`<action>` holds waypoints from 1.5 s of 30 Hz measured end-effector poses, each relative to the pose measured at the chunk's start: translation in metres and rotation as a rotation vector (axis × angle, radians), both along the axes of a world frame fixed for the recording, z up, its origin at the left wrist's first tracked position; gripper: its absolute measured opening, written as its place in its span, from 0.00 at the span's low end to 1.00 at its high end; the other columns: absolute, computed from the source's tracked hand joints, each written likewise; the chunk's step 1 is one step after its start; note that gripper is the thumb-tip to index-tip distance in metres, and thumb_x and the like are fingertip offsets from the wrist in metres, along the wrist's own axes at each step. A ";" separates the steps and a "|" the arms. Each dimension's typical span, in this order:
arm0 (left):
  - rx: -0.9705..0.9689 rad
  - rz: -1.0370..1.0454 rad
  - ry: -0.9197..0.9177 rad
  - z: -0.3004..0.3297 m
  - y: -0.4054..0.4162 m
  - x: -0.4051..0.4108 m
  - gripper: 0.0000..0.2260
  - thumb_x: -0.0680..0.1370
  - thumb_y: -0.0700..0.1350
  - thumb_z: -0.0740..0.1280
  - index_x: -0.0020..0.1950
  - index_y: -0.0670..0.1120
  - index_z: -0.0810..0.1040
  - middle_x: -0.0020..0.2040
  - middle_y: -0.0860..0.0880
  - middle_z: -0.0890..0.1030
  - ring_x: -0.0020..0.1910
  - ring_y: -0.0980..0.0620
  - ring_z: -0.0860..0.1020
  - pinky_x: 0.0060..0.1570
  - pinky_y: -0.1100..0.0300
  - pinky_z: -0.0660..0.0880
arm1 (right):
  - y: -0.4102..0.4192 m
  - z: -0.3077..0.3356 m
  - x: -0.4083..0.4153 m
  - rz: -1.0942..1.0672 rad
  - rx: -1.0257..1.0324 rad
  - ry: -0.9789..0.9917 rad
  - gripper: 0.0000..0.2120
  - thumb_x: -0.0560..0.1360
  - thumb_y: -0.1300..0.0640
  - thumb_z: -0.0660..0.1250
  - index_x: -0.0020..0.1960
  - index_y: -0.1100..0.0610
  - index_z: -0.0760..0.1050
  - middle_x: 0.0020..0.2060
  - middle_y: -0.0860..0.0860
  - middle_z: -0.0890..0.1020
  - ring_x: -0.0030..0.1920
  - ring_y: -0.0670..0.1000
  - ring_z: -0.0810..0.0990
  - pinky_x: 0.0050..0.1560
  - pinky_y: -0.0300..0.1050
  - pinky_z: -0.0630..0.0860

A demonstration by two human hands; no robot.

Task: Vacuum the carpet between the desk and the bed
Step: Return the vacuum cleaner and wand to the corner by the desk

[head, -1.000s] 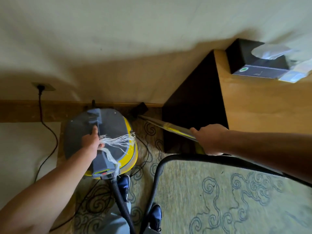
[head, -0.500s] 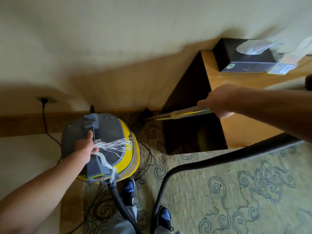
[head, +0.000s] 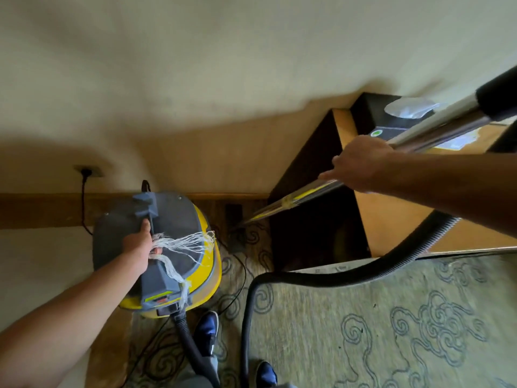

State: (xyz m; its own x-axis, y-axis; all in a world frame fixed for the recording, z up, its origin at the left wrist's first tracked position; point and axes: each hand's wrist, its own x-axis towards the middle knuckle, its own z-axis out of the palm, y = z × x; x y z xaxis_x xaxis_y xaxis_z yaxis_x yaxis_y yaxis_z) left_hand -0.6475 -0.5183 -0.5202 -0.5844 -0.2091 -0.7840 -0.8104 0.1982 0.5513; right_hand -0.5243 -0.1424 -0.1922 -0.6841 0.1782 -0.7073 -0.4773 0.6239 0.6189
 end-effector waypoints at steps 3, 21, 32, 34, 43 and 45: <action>-0.021 -0.025 -0.001 -0.006 0.011 -0.011 0.25 0.80 0.62 0.64 0.52 0.39 0.75 0.40 0.36 0.78 0.12 0.50 0.69 0.14 0.69 0.64 | 0.014 -0.002 -0.008 0.062 -0.057 0.096 0.28 0.85 0.51 0.56 0.82 0.38 0.51 0.62 0.49 0.78 0.57 0.54 0.82 0.45 0.46 0.69; -0.082 0.046 0.057 -0.027 0.131 -0.040 0.21 0.82 0.59 0.61 0.55 0.39 0.75 0.48 0.39 0.80 0.15 0.52 0.76 0.16 0.64 0.72 | 0.139 -0.047 -0.102 0.224 -0.105 0.073 0.18 0.81 0.48 0.64 0.69 0.38 0.73 0.59 0.44 0.83 0.60 0.50 0.81 0.59 0.50 0.67; -0.141 -0.210 0.059 -0.072 0.187 -0.030 0.19 0.84 0.54 0.61 0.67 0.41 0.75 0.54 0.37 0.81 0.31 0.46 0.83 0.33 0.55 0.81 | 0.168 -0.081 -0.102 0.157 -0.119 0.058 0.15 0.80 0.53 0.65 0.66 0.42 0.77 0.58 0.45 0.84 0.58 0.51 0.84 0.44 0.44 0.69; -0.223 -0.382 0.050 -0.077 0.191 -0.023 0.21 0.86 0.47 0.57 0.78 0.43 0.64 0.55 0.39 0.78 0.34 0.45 0.81 0.35 0.55 0.82 | 0.167 -0.085 -0.101 0.141 -0.118 0.070 0.14 0.80 0.54 0.65 0.64 0.43 0.78 0.57 0.46 0.84 0.56 0.52 0.84 0.43 0.44 0.70; -0.208 -0.268 0.042 -0.076 0.216 -0.034 0.24 0.86 0.55 0.53 0.73 0.40 0.70 0.54 0.37 0.80 0.35 0.43 0.83 0.40 0.49 0.82 | 0.155 -0.095 -0.096 0.057 -0.072 0.127 0.09 0.79 0.53 0.68 0.59 0.48 0.80 0.53 0.49 0.84 0.52 0.55 0.83 0.40 0.47 0.70; -0.164 -0.210 0.044 -0.076 0.221 -0.040 0.27 0.85 0.60 0.54 0.62 0.36 0.76 0.49 0.36 0.82 0.26 0.49 0.81 0.27 0.57 0.78 | 0.154 -0.098 -0.095 0.064 -0.044 0.131 0.07 0.80 0.53 0.68 0.57 0.49 0.80 0.51 0.51 0.83 0.50 0.56 0.82 0.42 0.48 0.71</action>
